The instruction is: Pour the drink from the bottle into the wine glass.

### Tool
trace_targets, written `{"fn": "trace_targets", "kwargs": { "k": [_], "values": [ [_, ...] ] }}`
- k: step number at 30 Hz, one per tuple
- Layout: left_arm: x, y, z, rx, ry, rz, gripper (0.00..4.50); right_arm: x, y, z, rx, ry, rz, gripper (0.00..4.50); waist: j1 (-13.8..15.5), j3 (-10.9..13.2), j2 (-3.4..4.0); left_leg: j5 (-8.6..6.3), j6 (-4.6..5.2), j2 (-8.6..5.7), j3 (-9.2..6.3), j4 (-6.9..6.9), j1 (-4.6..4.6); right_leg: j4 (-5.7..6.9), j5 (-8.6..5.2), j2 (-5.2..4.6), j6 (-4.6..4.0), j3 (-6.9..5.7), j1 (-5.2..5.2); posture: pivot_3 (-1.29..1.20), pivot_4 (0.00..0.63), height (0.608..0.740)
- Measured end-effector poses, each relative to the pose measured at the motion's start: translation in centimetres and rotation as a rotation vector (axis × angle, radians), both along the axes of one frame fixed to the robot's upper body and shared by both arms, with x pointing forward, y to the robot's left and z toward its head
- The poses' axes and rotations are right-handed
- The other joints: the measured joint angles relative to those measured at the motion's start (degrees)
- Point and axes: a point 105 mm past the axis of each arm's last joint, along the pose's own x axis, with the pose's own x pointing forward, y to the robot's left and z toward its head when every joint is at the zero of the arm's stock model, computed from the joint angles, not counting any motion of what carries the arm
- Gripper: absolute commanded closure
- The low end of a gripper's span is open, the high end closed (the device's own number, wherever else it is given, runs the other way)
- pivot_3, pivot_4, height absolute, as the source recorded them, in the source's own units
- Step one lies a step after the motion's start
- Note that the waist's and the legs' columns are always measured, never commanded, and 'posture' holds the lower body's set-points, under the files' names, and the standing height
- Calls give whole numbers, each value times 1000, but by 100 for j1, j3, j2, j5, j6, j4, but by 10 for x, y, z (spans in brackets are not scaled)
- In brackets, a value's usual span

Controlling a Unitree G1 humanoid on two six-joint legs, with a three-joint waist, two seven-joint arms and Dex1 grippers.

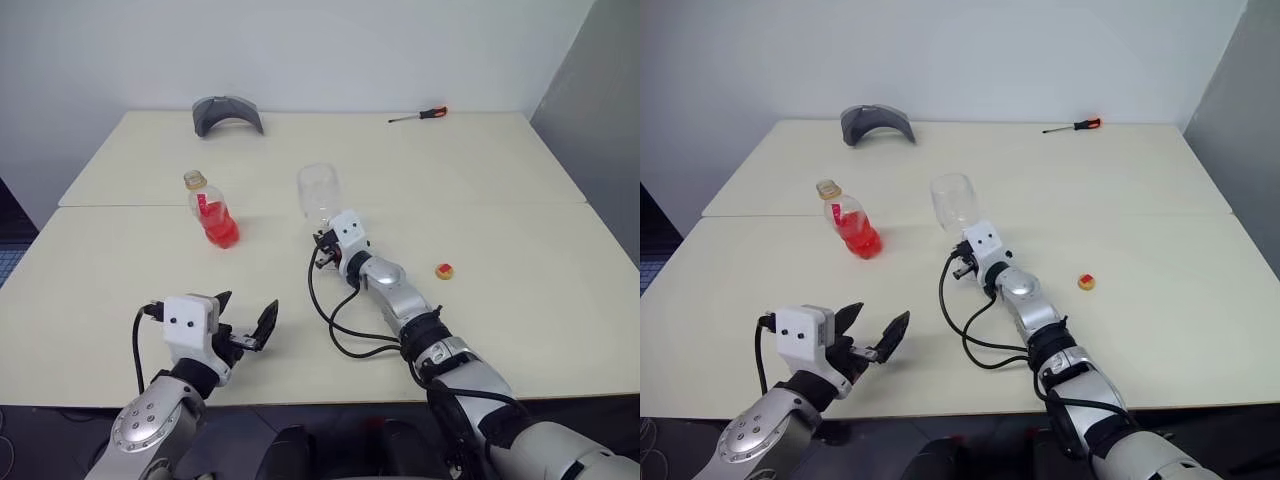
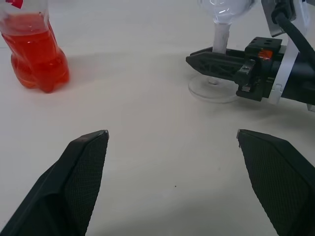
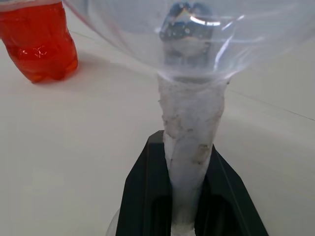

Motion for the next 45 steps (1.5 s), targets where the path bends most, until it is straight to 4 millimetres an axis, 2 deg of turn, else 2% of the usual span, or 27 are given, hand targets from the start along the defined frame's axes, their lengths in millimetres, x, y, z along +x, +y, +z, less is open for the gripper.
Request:
{"fn": "trace_targets", "kwargs": {
  "k": [3, 9, 14, 22, 26, 28, 30, 36, 39, 42, 45],
  "values": [
    [-1, 0, -2, -1, 9, 3, 0, 0, -6, 0, -30, 17, 14, 4316, 9, 4, 7, -2, 3, 0, -7, -37, 65, -39, -3, 0, -3, -7, 69, 0, 150, 740],
    [1, -1, 0, -1, -2, 2, 0, 1, -7, 1, -41, 33, 18, 4316, 13, 4, 7, -2, 2, -1, -14, -37, 66, -39, -5, 0, -4, -12, 71, 0, 150, 740],
    [5, -1, 7, 0, -31, 7, 0, 0, 7, 4, 84, 56, -6, 4316, -22, 12, 13, -1, 2, 5, -13, -42, 62, -36, -5, 6, -5, -8, 60, 0, 150, 740],
    [8, 6, 12, 27, -53, 35, 0, 13, -3, 12, 187, 10, -88, 4316, -25, 22, 20, -1, 1, 5, -11, -44, 55, -36, -6, 6, -6, -6, 51, 0, 150, 740],
    [10, 7, 15, 33, -67, 39, 0, 14, -6, 4, 184, 20, -115, 4316, -26, 23, 20, -1, 1, 5, -8, -44, 54, -37, -6, 6, -6, -3, 51, 0, 150, 740],
    [10, 8, 15, 35, -68, 39, 0, 14, -6, 4, 185, 13, -114, 3584, -26, 24, 21, -1, 1, 5, -7, -44, 54, -37, -6, 6, -6, -3, 50, 0, 150, 740],
    [11, 8, 16, 37, -70, 42, 0, 13, -5, 4, 182, 11, -112, 3105, -25, 24, 21, -1, 1, 6, -8, -44, 54, -37, -6, 6, -6, -3, 50, 0, 150, 740],
    [12, 9, 16, 43, -72, 46, 0, 13, -4, 4, 177, 7, -107, 932, -25, 25, 22, -1, 1, 6, -8, -45, 54, -37, -6, 6, -6, -3, 49, 0, 150, 740],
    [13, 8, 16, 44, -77, 44, 0, 12, -3, 4, 172, 5, -105, 20, -25, 25, 23, -1, 1, 6, -8, -45, 54, -37, -6, 6, -6, -3, 49, 0, 150, 740],
    [14, 7, 16, 43, -75, 42, 0, 12, -1, 6, 167, -6, -94, 20, -25, 27, 24, -1, 1, 6, -8, -45, 54, -38, -6, 6, -6, -3, 49, 0, 150, 740],
    [15, 8, 15, 43, -74, 49, 0, 12, 1, 17, 174, -44, -80, 20, -24, 29, 26, -1, 1, 6, -8, -46, 53, -38, -6, 6, -6, -3, 48, 0, 150, 740]
  ]
}}
